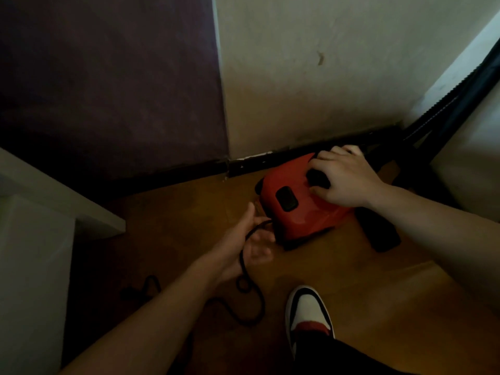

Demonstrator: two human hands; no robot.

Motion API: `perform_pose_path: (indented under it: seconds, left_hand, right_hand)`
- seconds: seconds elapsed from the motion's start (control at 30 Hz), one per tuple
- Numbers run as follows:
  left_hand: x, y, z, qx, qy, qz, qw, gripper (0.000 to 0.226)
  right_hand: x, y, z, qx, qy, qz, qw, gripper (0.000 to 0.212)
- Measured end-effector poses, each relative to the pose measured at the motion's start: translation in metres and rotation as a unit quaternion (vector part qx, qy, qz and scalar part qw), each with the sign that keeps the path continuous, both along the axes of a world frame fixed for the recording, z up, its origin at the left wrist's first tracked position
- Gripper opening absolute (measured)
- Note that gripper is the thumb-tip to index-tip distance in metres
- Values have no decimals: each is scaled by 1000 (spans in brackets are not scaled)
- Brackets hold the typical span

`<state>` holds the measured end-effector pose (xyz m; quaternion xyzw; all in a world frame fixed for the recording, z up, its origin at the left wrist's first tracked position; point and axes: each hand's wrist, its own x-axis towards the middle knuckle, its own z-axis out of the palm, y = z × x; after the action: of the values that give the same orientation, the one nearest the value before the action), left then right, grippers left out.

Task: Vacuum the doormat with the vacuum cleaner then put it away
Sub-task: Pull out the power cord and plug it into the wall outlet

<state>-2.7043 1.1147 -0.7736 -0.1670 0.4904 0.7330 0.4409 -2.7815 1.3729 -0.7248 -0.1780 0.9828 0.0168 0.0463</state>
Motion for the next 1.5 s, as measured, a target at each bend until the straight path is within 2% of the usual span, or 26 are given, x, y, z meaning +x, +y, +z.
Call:
perform_pose_path:
  seconds: [0.1, 0.17, 0.33, 0.4, 0.53, 0.63, 0.7, 0.87, 0.97, 1.03, 1.1, 1.17, 1.27, 1.37, 1.43, 1.5]
  left_hand:
    - [3, 7, -6, -65, 106, -38, 991, 33]
    - [4, 7, -9, -106, 159, -113, 975, 21]
    - [23, 6, -50, -201, 119, -229, 945, 3]
    - [29, 1, -72, -257, 77, -198, 943, 8]
    - [9, -16, -88, -320, 25, 6, 947, 10]
    - [-9, -27, -69, -312, 59, 151, 936, 10]
    - [-17, -36, -46, -296, 119, 190, 928, 11]
    - [-22, -50, 3, -233, 323, 75, 914, 10]
    - [-16, -58, 29, -198, 395, -23, 897, 8]
    - [-10, -64, 46, -203, 418, -70, 883, 8]
    - [-5, -69, 61, -233, 430, -101, 866, 9]
    - [0, -72, 74, -279, 449, -122, 840, 10]
    - [7, -78, 88, -342, 507, -110, 784, 12]
    - [13, -90, 99, -348, 523, -80, 775, 12]
    - [18, -104, 106, -351, 524, -82, 771, 20]
    - [23, -125, 104, -379, 527, -115, 752, 43]
  right_hand:
    - [0, 0, 0, -4, 6, 0, 1000, 50]
    - [1, 0, -1, -6, 8, 2, 1000, 49]
    - [2, 0, -1, -9, 13, 4, 1000, 47]
    - [1, 0, -1, -10, 14, 4, 1000, 46]
    - [0, 1, -3, -5, 15, 4, 1000, 46]
    - [0, 2, -5, 0, 20, 7, 1000, 46]
    - [0, 2, -5, 0, 24, 7, 1000, 46]
    - [-1, -1, -1, 18, 2, -3, 1000, 50]
    - [-2, -9, 14, 44, -48, 4, 998, 61]
    - [2, -25, 31, 3, -48, 50, 998, 70]
    - [8, -52, 50, -84, -51, 128, 987, 72]
    - [16, -85, 67, -127, -114, 183, 968, 68]
    - [26, -126, 81, -123, -215, 193, 949, 50]
    - [29, -143, 88, -170, -282, 191, 925, 25]
    - [27, -142, 91, -174, -318, 189, 913, 25]
    - [24, -134, 93, -172, -332, 188, 908, 28]
